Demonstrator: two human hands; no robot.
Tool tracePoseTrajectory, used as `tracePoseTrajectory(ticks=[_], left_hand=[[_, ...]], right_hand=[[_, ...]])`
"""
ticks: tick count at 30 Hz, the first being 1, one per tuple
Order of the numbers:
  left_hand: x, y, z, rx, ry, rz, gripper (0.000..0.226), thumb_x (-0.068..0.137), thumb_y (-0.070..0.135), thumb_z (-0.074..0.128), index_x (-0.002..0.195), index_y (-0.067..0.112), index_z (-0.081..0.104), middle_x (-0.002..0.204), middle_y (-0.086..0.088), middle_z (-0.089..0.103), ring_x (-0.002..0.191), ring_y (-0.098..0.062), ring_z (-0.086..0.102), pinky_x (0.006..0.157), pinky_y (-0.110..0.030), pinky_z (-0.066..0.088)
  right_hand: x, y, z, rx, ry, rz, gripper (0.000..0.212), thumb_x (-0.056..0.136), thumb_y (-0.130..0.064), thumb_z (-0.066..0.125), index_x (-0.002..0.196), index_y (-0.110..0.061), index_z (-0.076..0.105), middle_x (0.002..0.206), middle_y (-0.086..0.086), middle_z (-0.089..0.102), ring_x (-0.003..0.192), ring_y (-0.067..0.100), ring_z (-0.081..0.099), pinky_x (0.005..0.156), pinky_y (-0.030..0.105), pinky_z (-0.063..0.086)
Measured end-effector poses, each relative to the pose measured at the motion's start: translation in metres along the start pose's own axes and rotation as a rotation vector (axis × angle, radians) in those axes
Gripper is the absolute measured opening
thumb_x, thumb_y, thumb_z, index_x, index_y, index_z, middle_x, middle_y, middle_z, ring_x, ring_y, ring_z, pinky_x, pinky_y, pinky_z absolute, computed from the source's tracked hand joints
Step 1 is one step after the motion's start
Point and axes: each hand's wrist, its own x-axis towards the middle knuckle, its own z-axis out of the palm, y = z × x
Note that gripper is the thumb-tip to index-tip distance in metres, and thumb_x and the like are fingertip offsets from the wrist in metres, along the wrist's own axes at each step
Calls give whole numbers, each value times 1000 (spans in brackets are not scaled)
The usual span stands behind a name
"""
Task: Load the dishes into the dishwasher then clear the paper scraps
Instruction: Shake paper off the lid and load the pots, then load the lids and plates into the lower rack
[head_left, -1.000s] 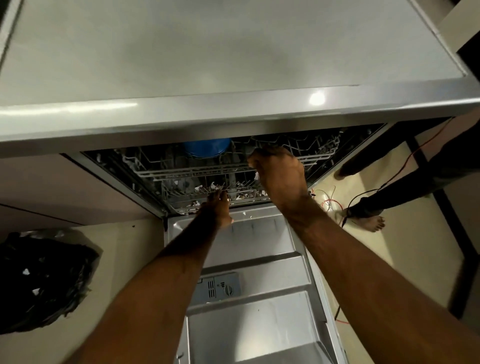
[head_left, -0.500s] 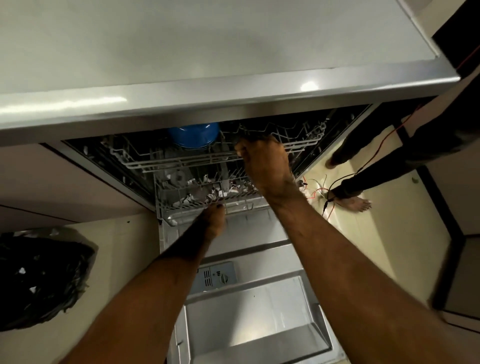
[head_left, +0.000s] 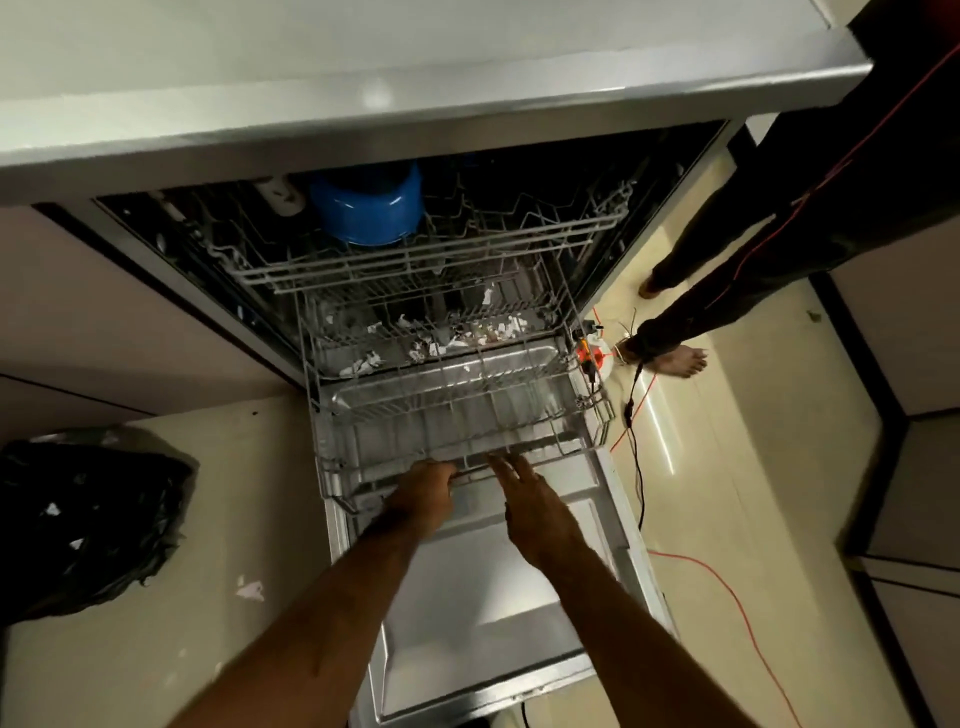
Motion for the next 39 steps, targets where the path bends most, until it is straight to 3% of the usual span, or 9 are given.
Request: tracePoseTrajectory(ticks=[3, 6, 8, 13, 19, 26, 29, 33, 39], left_hand=[[-22, 2, 10, -35, -30, -18, 28, 96, 22, 57, 119, 30, 69, 123, -2, 65, 109, -22, 64, 95, -37, 55], [-37, 6, 22, -85, -52, -69, 18, 93, 23, 64, 107, 30, 74, 112, 1, 69, 97, -15, 66, 84, -31, 58], [-48, 15, 28, -89, -72, -93, 12, 93, 23, 68, 103, 27, 75, 107, 2, 70, 93, -14, 67, 78, -28, 57], [-70, 23, 46, -77, -168, -96, 13, 89, 15, 72, 99, 22, 76, 104, 2, 72, 95, -12, 68, 84, -23, 55], [-97, 28, 61, -78, -218, -115, 16, 91, 15, 67, 102, 25, 73, 108, 3, 68, 96, -12, 67, 88, -28, 57], [-110, 27, 65, -88, -173, -93, 18, 95, 16, 61, 106, 25, 72, 111, -1, 68, 98, -14, 66, 90, -33, 57], [-112, 31, 61, -45, -170, -73, 24, 97, 18, 61, 120, 24, 67, 122, -1, 65, 109, -16, 63, 95, -34, 55], [-125, 39, 41, 43, -103, -15, 48, 100, 32, 58, 146, 23, 46, 147, 2, 49, 134, -18, 48, 110, -35, 43], [-156, 52, -28, 149, 72, 69, 66, 100, 37, 53, 157, 19, 27, 163, -3, 28, 149, -24, 29, 123, -42, 26]], right_hand=[[-15, 4, 14, -68, -32, -14, 64, 96, 5, 49, 155, -20, 43, 158, 4, 40, 134, 28, 54, 100, 39, 55], [-29, 2, 16, -69, -10, 20, 39, 99, -3, 48, 134, -13, 60, 134, 5, 56, 117, 28, 61, 87, 37, 56], [-37, -3, 14, -86, -25, 64, 34, 102, -6, 44, 130, -12, 62, 133, 6, 57, 117, 28, 61, 88, 37, 54], [-51, -11, 14, -240, -151, 148, 29, 105, -5, 43, 125, -7, 64, 134, 12, 59, 119, 30, 63, 95, 37, 53], [-69, -9, 23, -340, -239, 146, 29, 104, -1, 48, 127, -6, 65, 133, 13, 62, 122, 29, 64, 98, 35, 55], [-75, -8, 26, -281, -255, 163, 25, 104, -4, 53, 125, -6, 65, 131, 12, 62, 118, 26, 65, 97, 31, 55], [-75, -8, 20, -201, -235, 185, 24, 104, -8, 53, 122, -9, 68, 126, 10, 66, 112, 24, 68, 92, 30, 58], [-86, -13, 8, -120, -83, 157, 38, 104, -32, 58, 140, -21, 57, 141, 3, 60, 124, 22, 60, 104, 37, 52], [-105, -43, -35, -93, 47, 98, 70, 107, -50, 43, 164, -17, 22, 171, 8, 25, 159, 27, 20, 130, 46, 16]])
